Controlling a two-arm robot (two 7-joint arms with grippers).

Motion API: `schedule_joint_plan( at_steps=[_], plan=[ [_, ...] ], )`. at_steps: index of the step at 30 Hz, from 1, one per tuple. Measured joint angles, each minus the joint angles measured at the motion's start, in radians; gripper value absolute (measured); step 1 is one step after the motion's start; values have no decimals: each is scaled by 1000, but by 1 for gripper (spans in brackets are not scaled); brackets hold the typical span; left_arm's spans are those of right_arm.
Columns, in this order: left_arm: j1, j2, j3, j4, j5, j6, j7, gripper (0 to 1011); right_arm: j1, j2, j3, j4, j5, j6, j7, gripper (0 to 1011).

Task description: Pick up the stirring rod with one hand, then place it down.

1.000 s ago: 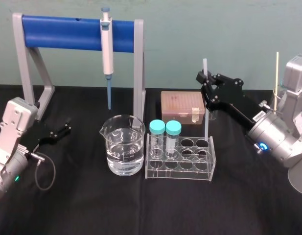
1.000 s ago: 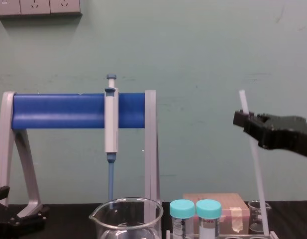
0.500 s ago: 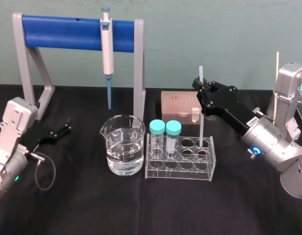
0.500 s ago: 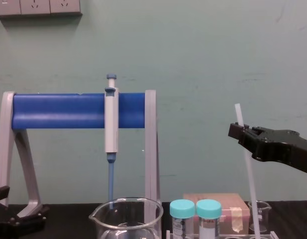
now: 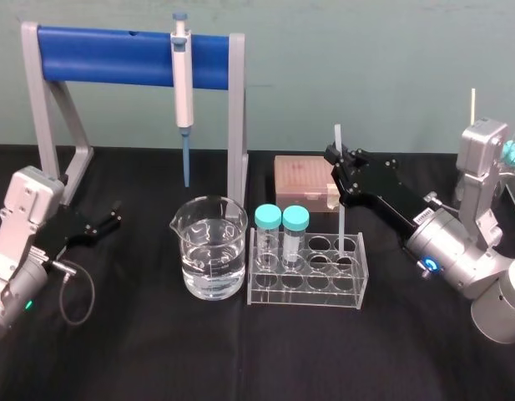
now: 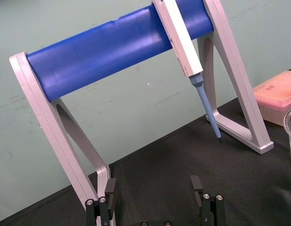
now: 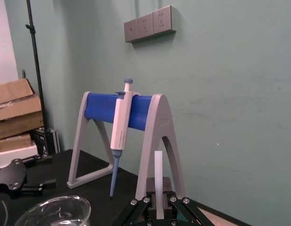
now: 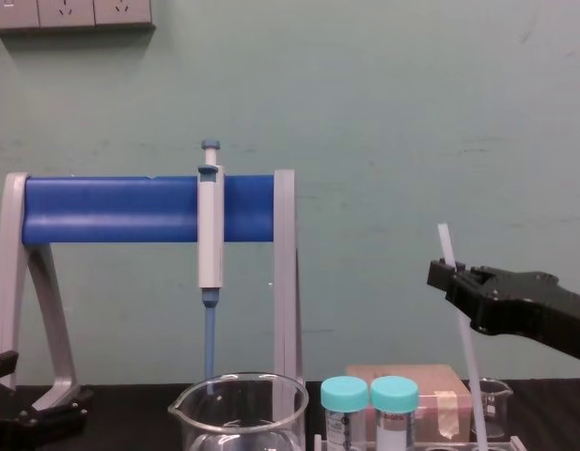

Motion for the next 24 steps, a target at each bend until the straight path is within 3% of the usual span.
schedule_joint_plan(
  at_steps=[24],
  plan=[
    [0, 0, 0, 0, 0, 0, 0, 1000, 3, -17, -7, 64, -20, 10, 2, 72]
  ],
)
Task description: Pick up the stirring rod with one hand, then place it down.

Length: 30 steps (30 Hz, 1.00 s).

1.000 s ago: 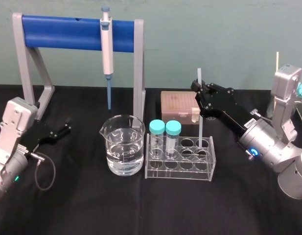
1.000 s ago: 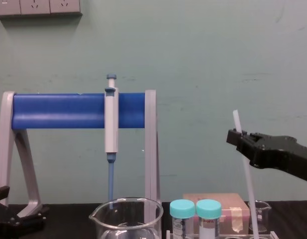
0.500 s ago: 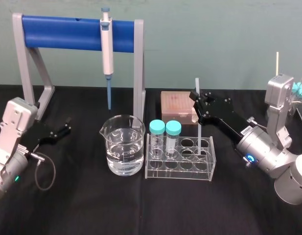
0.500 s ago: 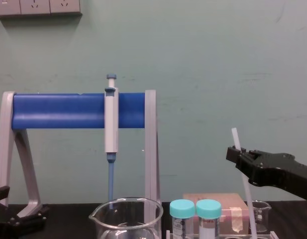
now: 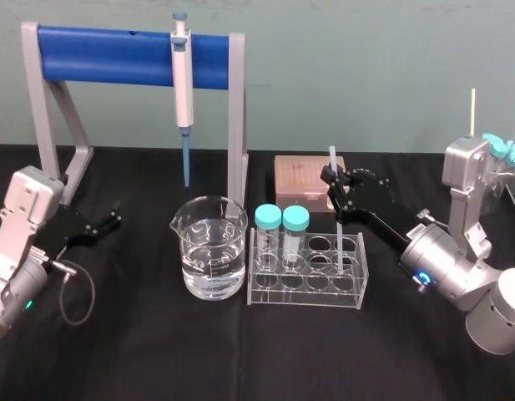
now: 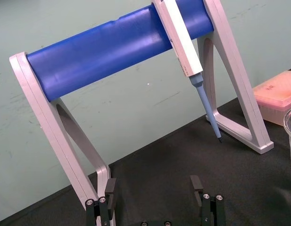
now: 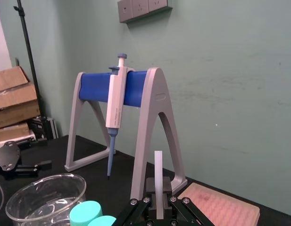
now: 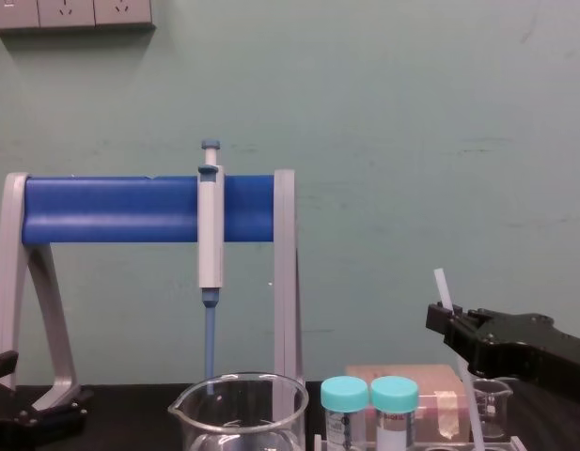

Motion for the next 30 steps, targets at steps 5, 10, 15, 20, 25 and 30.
schedule_joint_plan(
  at_steps=[5, 10, 15, 20, 25, 30],
  plan=[
    [0, 0, 0, 0, 0, 0, 0, 1000, 2, -1, -1, 8, -10, 3, -5, 72],
    [0, 0, 0, 0, 0, 0, 0, 1000, 3, -1, -2, 9, -17, 2, -10, 72],
    [0, 0, 0, 0, 0, 0, 0, 1001, 3, -1, -2, 9, -16, 2, -10, 72],
    [0, 0, 0, 0, 0, 0, 0, 1000, 2, 0, -1, 8, -14, 2, -10, 150],
    [0, 0, 0, 0, 0, 0, 0, 1000, 2, 0, -1, 8, -13, 3, -10, 278],
    [0, 0, 0, 0, 0, 0, 0, 1000, 2, 0, -1, 7, -12, 3, -10, 426]
  ],
)
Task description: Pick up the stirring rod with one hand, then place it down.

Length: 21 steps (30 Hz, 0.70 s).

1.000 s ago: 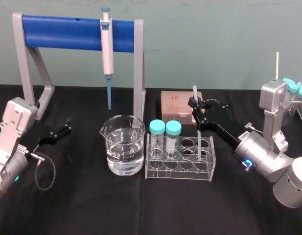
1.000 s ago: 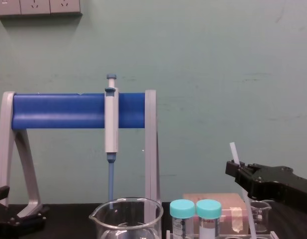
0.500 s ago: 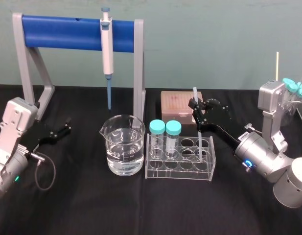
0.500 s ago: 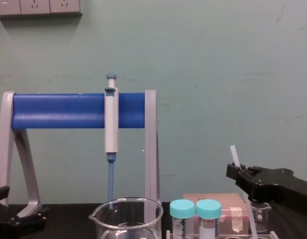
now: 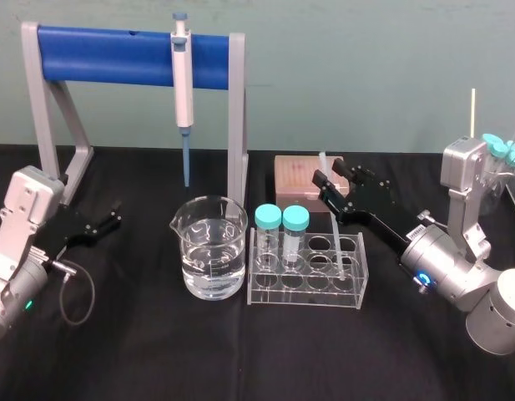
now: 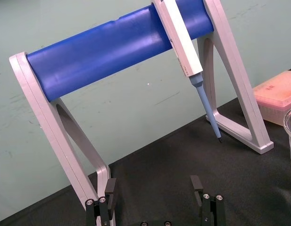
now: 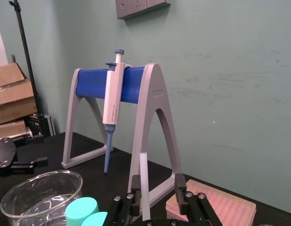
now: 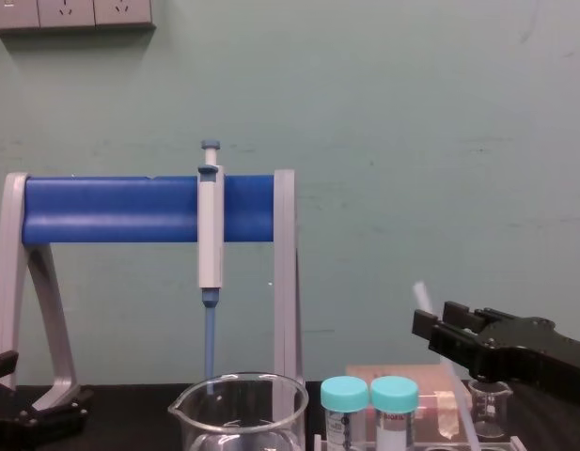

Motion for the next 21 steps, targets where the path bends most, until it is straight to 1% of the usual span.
schedule_joint_plan(
  at_steps=[1, 6, 8, 9, 11, 14, 15, 16, 19, 21],
  plan=[
    [0, 0, 0, 0, 0, 0, 0, 1000, 0, 0, 0, 0, 0, 0, 0, 476],
    [0, 0, 0, 0, 0, 0, 0, 1000, 0, 0, 0, -1, 0, 0, 0, 621],
    [0, 0, 0, 0, 0, 0, 0, 1000, 0, 0, 0, -1, 1, 0, 0, 702],
    [0, 0, 0, 0, 0, 0, 0, 1000, 0, 0, 0, -1, 1, 0, 0, 715],
    [0, 0, 0, 0, 0, 0, 0, 1000, 0, 0, 0, -1, 1, 0, 0, 795],
    [0, 0, 0, 0, 0, 0, 0, 1000, 0, 0, 0, -1, 1, 0, 0, 867],
    [0, 0, 0, 0, 0, 0, 0, 1000, 0, 0, 0, -1, 1, 0, 1, 918],
    [0, 0, 0, 0, 0, 0, 0, 1000, 0, 0, 0, -1, 1, 0, 1, 918],
    [0, 0, 0, 0, 0, 0, 0, 1000, 0, 0, 0, -1, 1, 0, 1, 1002],
    [0, 0, 0, 0, 0, 0, 0, 1000, 0, -1, 7, -3, 2, -4, -3, 1000]
  ],
)
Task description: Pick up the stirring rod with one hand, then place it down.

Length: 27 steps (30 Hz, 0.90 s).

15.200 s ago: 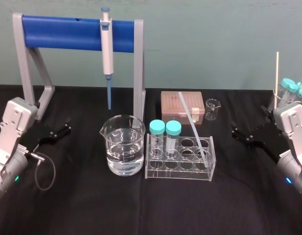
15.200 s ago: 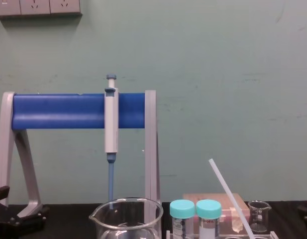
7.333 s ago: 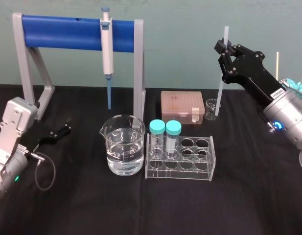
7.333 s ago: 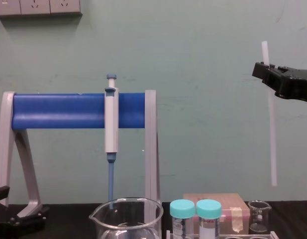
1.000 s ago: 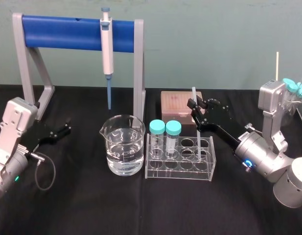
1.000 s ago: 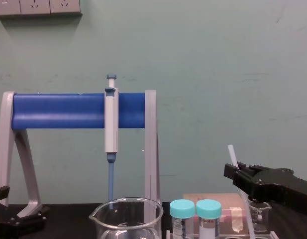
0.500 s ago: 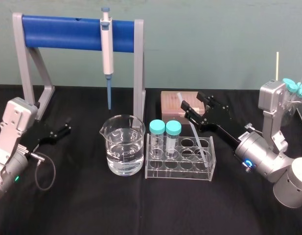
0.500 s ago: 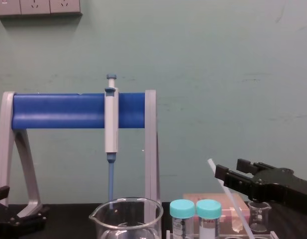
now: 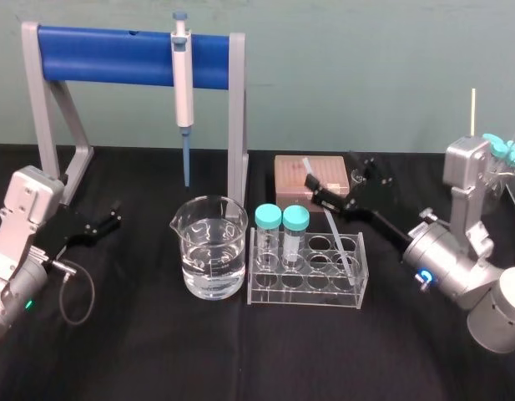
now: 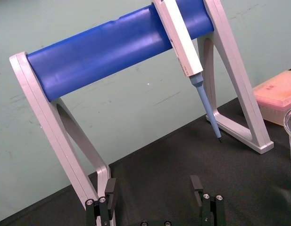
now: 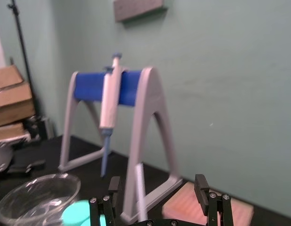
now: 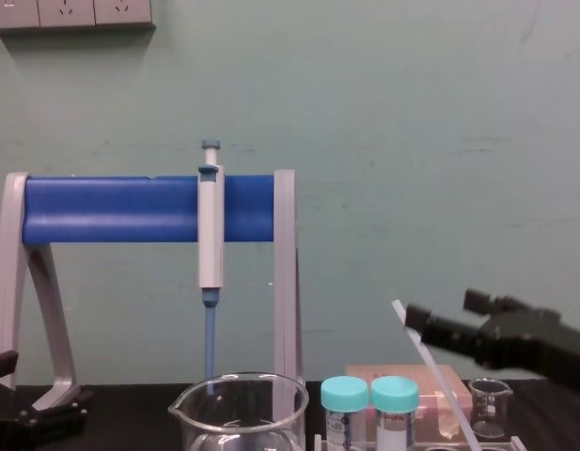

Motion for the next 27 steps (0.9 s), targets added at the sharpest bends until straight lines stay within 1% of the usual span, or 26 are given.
schedule_joint_plan(
  at_steps=[3, 4, 6, 7, 10, 11, 12, 13, 16, 17, 18, 20, 27],
  plan=[
    [0, 0, 0, 0, 0, 0, 0, 1000, -1, -4, 25, -14, 0, -17, -28, 1000],
    [0, 0, 0, 0, 0, 0, 0, 1001, -4, -7, 40, -21, -1, -27, -47, 1000],
    [0, 0, 0, 0, 0, 0, 0, 1000, -7, -10, 57, -27, -8, -37, -72, 1000],
    [0, 0, 0, 0, 0, 0, 0, 1000, -12, -14, 75, -32, -21, -47, -105, 1000],
    [0, 0, 0, 0, 0, 0, 0, 1001, -20, -19, 97, -35, -52, -48, -167, 1000],
    [0, 0, 0, 0, 0, 0, 0, 1000, -25, -21, 107, -37, -76, -36, -207, 1000],
    [0, 0, 0, 0, 0, 0, 0, 1000, -27, -22, 111, -38, -85, -28, -222, 1000],
    [0, 0, 0, 0, 0, 0, 0, 1001, -33, -22, 117, -38, -108, 1, -260, 1000],
    [0, 0, 0, 0, 0, 0, 0, 1000, -41, -23, 124, -37, -132, 46, -299, 1000],
    [0, 0, 0, 0, 0, 0, 0, 1001, -45, -23, 128, -34, -142, 69, -313, 1000],
    [0, 0, 0, 0, 0, 0, 0, 1000, -45, -23, 128, -34, -142, 69, -313, 1000],
    [0, 0, 0, 0, 0, 0, 0, 1001, -51, -23, 133, -30, -157, 103, -326, 1000],
    [0, 0, 0, 0, 0, 0, 0, 1000, -50, -23, 133, -29, -157, 101, -326, 1000]
  ],
)
